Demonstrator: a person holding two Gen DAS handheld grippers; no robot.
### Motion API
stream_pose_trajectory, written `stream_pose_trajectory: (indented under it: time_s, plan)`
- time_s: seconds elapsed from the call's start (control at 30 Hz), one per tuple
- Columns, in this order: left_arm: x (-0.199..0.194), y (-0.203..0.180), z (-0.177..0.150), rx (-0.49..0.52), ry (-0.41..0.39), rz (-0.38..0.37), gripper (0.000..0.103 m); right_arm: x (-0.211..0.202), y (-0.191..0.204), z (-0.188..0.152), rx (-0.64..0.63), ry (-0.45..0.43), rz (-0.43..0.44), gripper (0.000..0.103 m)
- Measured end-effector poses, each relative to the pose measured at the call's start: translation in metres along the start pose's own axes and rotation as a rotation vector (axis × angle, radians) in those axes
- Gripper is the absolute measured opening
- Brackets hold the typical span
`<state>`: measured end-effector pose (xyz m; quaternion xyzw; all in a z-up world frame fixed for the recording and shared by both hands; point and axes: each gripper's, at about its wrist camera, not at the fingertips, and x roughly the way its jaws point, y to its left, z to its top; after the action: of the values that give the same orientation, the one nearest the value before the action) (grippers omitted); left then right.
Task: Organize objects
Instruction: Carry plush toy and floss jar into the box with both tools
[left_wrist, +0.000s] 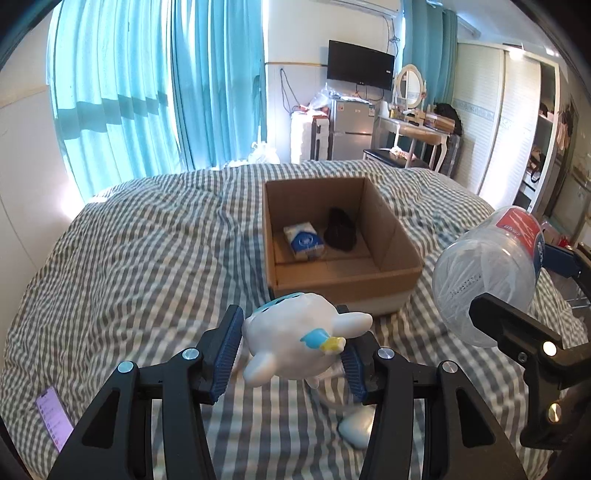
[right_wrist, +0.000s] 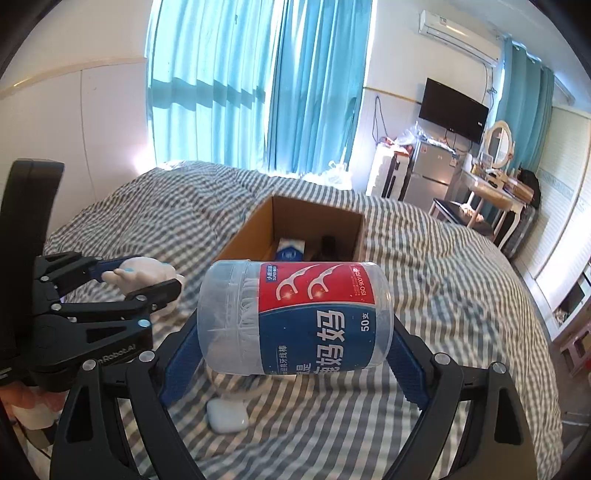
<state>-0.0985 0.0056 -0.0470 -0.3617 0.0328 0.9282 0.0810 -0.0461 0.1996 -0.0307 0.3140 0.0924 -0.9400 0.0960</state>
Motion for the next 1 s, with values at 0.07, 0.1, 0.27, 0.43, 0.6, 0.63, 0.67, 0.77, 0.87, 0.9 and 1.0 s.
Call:
stream_pose_trajectory:
  time_s: [0.07, 0.1, 0.27, 0.43, 0.6, 0.63, 0.67, 0.77, 0.87, 0.9, 1.0]
  plan:
    - [0.006, 0.001, 0.011, 0.004, -0.007, 0.007, 0.051, 0.004, -0.002, 0.01, -0.006, -0.006, -0.002, 0.089]
    - [0.009, 0.003, 0.017, 0.004, -0.011, 0.013, 0.051, 0.007, -0.003, 0.015, -0.01, -0.007, -0.004, 0.089]
    - [0.028, 0.012, 0.045, 0.002, -0.018, 0.025, 0.051, 0.028, -0.012, 0.041, -0.022, -0.003, -0.016, 0.089]
    - [0.051, 0.01, 0.072, 0.016, -0.026, 0.028, 0.051, 0.052, -0.025, 0.066, -0.011, -0.003, -0.016, 0.089]
    - [0.09, 0.007, 0.093, 0.022, -0.001, 0.016, 0.051, 0.08, -0.042, 0.089, 0.039, -0.009, 0.005, 0.089]
    - [0.099, 0.007, 0.096, 0.023, 0.006, 0.011, 0.051, 0.086, -0.044, 0.092, 0.043, -0.008, 0.009, 0.089]
    - [0.108, 0.007, 0.099, 0.025, 0.015, 0.002, 0.051, 0.093, -0.046, 0.094, 0.041, -0.005, 0.011, 0.089]
    - [0.132, 0.004, 0.106, 0.043, 0.039, -0.027, 0.051, 0.113, -0.048, 0.092, 0.023, 0.012, 0.016, 0.089]
    - [0.156, -0.003, 0.109, 0.082, 0.053, -0.054, 0.051, 0.133, -0.052, 0.087, 0.02, 0.023, 0.011, 0.089]
    - [0.161, -0.005, 0.109, 0.09, 0.052, -0.058, 0.051, 0.139, -0.053, 0.084, 0.018, 0.028, 0.01, 0.089]
    - [0.181, -0.008, 0.107, 0.114, 0.073, -0.069, 0.051, 0.154, -0.055, 0.075, 0.011, 0.041, 0.034, 0.089]
